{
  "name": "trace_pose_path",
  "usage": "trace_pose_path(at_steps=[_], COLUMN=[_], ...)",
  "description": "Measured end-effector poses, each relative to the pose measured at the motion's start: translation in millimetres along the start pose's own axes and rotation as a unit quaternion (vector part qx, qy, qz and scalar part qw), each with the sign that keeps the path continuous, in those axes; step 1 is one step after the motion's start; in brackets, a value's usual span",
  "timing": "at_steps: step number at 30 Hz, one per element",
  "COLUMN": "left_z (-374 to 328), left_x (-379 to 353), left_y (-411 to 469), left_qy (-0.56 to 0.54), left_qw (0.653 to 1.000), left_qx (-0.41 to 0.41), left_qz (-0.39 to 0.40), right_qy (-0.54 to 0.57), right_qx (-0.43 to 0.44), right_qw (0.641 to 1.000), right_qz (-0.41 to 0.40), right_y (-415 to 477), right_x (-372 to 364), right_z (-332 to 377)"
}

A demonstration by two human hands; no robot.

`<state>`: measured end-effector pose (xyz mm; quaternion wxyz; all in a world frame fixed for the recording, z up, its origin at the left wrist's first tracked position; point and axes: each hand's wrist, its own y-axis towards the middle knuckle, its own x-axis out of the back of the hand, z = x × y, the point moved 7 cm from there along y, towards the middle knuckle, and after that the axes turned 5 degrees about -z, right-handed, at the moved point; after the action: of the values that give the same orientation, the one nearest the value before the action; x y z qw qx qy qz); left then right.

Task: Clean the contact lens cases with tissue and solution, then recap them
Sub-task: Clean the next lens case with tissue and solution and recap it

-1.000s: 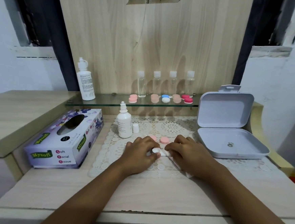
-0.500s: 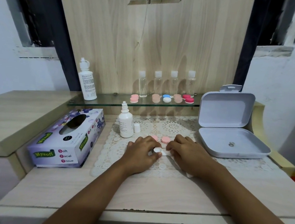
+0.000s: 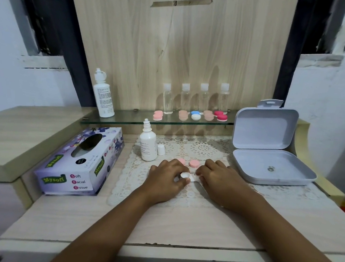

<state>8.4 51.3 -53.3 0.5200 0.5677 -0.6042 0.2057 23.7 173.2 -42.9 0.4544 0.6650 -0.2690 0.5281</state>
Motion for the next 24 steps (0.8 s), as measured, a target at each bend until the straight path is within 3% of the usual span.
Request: trace_pose_path(at_steps=[5,12,18,24], left_z=[-1,-1,1,7], left_x=[-1,-1,0,3], left_y=[-1,-1,0,0], left_qy=[0.004,0.001,-0.024,-0.181], left_qw=[1.000,1.000,1.000,0.982], left_qx=[-0.003,-0.007,-0.001,0.023], left_qz=[0.002,0.004,-0.001,-0.039], right_qy=[0.010,0.155,0.161,0.320], right_qx=[-0.005,-0.047,-0.044,-0.105], right_qw=[1.000,0.987,0.985,0.939], right_qz=[-0.009,-0.021,-0.043,-0.075], right_y=[0,1,-2,-3], right_x=[-2,-8,-4,4], right_z=[0,-13,-12,-19])
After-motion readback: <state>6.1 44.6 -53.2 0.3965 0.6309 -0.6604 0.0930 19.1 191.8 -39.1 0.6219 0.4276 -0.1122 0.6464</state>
